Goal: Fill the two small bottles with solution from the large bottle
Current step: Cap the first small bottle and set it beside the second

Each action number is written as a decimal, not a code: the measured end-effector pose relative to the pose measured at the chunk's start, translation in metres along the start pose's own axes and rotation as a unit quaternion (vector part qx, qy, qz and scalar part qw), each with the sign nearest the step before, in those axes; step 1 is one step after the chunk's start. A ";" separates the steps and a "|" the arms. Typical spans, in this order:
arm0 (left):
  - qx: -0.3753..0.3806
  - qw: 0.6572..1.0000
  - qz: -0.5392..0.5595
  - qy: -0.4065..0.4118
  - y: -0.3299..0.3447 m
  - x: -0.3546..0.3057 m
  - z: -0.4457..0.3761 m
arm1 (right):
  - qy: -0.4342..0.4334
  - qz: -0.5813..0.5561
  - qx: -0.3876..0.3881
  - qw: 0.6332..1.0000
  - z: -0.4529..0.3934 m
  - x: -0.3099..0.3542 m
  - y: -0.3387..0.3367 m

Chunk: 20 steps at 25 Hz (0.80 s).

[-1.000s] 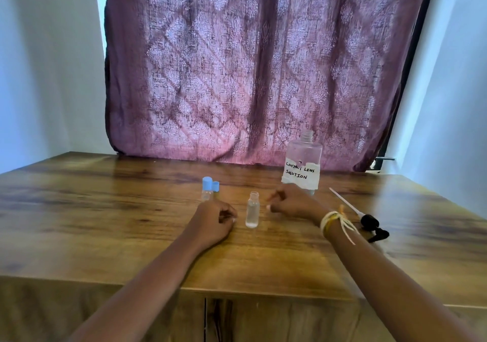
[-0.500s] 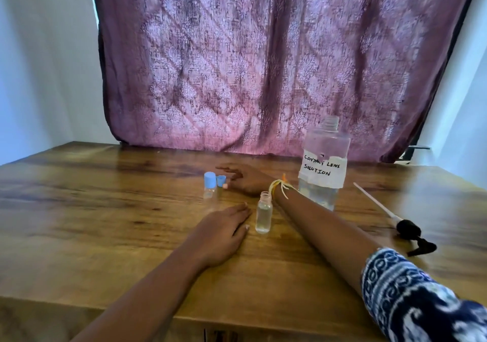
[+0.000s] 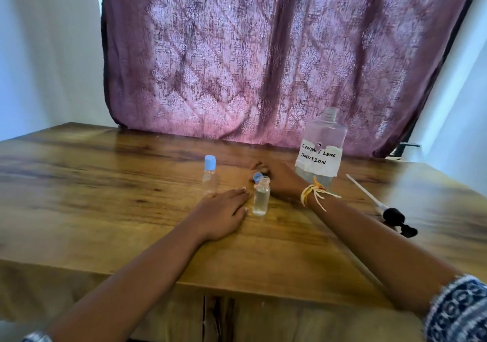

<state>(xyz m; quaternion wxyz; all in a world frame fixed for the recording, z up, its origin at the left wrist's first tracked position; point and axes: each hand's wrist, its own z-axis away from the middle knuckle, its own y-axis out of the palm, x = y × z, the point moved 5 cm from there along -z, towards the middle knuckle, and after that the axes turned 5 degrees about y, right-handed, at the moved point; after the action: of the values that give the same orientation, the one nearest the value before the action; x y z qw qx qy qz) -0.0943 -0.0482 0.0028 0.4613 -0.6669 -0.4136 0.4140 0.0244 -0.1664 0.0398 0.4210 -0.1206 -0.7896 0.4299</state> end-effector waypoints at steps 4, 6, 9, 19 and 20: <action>-0.020 0.995 0.090 -0.023 -0.004 0.001 0.007 | 0.026 0.060 -0.035 0.997 0.052 0.001 -0.018; -0.062 0.977 0.196 -0.054 -0.011 0.002 0.004 | 0.052 0.075 -0.038 0.995 0.071 0.001 -0.024; -0.155 0.890 0.424 -0.068 -0.025 -0.005 -0.003 | 0.050 0.080 -0.075 0.993 0.087 0.010 -0.035; -0.146 0.863 0.483 -0.031 -0.017 -0.016 -0.012 | -0.015 0.053 -0.005 0.998 0.066 0.076 -0.069; -0.149 0.865 0.477 -0.029 -0.015 -0.014 -0.013 | -0.016 0.059 0.011 0.998 0.063 0.079 -0.066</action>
<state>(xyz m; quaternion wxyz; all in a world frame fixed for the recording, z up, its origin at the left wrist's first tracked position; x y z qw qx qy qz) -0.0895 -0.0609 0.0226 0.0902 -0.8316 -0.1147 0.5358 -0.0615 -0.1985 0.1179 0.3835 -0.1551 -0.7832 0.4642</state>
